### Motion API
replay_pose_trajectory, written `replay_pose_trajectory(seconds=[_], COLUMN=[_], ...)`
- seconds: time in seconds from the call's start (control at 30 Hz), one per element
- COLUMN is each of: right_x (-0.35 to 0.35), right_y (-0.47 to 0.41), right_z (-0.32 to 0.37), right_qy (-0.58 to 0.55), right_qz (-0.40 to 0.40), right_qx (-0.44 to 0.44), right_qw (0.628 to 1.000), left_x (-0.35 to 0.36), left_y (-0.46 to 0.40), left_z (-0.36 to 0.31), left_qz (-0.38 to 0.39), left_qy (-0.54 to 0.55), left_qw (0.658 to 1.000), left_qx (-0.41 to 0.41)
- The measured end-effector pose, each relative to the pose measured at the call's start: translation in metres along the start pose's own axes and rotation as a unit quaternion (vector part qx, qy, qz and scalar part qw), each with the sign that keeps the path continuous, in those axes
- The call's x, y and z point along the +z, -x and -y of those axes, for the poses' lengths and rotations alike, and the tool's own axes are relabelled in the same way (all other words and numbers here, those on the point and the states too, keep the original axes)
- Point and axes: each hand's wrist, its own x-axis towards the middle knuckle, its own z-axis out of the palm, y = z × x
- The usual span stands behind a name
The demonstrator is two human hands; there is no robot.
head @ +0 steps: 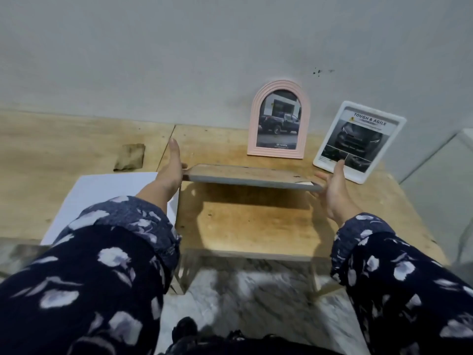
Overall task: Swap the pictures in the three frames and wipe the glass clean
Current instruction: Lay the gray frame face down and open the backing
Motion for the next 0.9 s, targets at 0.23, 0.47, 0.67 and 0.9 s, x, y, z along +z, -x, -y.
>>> replay_pose_trajectory(seconds=[0.23, 0.47, 0.67, 0.9], right_x=[-0.012, -0.009, -0.015, -0.035], right_y=[0.006, 0.011, -0.004, -0.001], right_z=[-0.035, -0.051, -0.079, -0.113], right_qy=[0.046, 0.072, 0.356, 0.398], right_qz=[0.042, 0.086, 0.053, -0.018], right_qx=[0.030, 0.036, -0.087, -0.119], right_qw=[0.998, 0.993, 0.929, 0.909], left_x=[0.027, 0.052, 0.080, 0.170], left_y=[0.020, 0.026, 0.042, 0.064], left_z=[0.043, 0.073, 0.058, 0.038], left_qz=[0.004, -0.015, -0.047, 0.100], left_qy=[-0.090, -0.250, -0.412, -0.470], left_qw=[0.996, 0.967, 0.910, 0.857], left_qx=[-0.021, -0.042, 0.010, 0.186])
